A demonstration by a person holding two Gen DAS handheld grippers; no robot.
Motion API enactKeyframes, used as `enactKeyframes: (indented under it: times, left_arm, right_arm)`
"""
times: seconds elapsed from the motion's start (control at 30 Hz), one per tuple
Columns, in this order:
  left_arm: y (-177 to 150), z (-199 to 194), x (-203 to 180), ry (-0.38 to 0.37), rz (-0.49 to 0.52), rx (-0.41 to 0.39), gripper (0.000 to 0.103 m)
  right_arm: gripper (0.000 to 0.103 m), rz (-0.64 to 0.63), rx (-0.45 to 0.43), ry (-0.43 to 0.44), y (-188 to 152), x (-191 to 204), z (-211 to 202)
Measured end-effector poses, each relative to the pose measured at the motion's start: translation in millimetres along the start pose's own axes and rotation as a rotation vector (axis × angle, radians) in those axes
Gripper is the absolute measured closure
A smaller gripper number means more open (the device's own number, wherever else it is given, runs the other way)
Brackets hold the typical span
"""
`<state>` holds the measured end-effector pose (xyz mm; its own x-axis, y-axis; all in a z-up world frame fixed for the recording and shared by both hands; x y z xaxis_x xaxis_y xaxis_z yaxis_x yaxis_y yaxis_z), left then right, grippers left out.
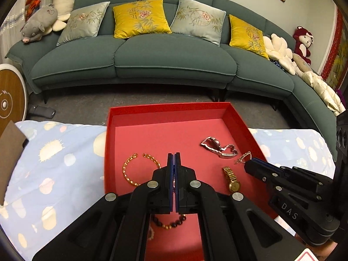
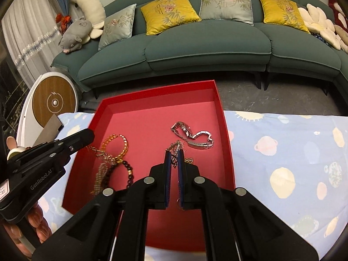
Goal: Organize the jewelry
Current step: 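Lower the silver chain into the tray with the left tool while the right tool releases the gold chain there, then lift both open tools out of the tray toward the gold hoop earrings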
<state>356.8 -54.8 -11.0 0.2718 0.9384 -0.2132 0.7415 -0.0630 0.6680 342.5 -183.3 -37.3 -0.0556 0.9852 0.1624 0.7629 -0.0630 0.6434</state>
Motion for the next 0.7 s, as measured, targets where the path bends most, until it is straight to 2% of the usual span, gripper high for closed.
enactKeyframes:
  times: [0.27, 0.47, 0.57, 0.63, 0.7]
  left_arm:
    - [8, 28, 4, -0.074, -0.057, 0.009, 0.103]
    - [3, 36, 0, -0.053, -0.056, 0.017, 0.102]
    - [2, 37, 0, -0.04, -0.05, 0.005, 0.101]
    - [3, 37, 2, -0.04, -0.064, 0.001, 0.101]
    - [3, 35, 4, -0.034, -0.068, -0.002, 0.1]
  right_arm:
    - [0.098, -0.018, 0.009, 0.047, 6, 5, 30]
    - [0.096, -0.027, 0.011, 0.066, 3, 10, 41]
    - [0.09, -0.034, -0.023, 0.055, 4, 11, 36]
    - [0.08, -0.03, -0.039, 0.055, 4, 9, 32]
    - [0.08, -0.025, -0.047, 0.056, 5, 6, 28]
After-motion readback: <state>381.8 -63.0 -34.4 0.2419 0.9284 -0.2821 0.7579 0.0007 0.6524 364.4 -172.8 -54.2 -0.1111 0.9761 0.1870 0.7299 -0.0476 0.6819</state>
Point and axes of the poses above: each gripper's, at about its wrist camera, not at the fingertips, and z roughly the way its jaws point, x to its left, y to its top, the point moved 5 cm from there along z, roughly the way its jaws point, and after that the axes turned 6 degrees about -y, right-handed, at the moved point
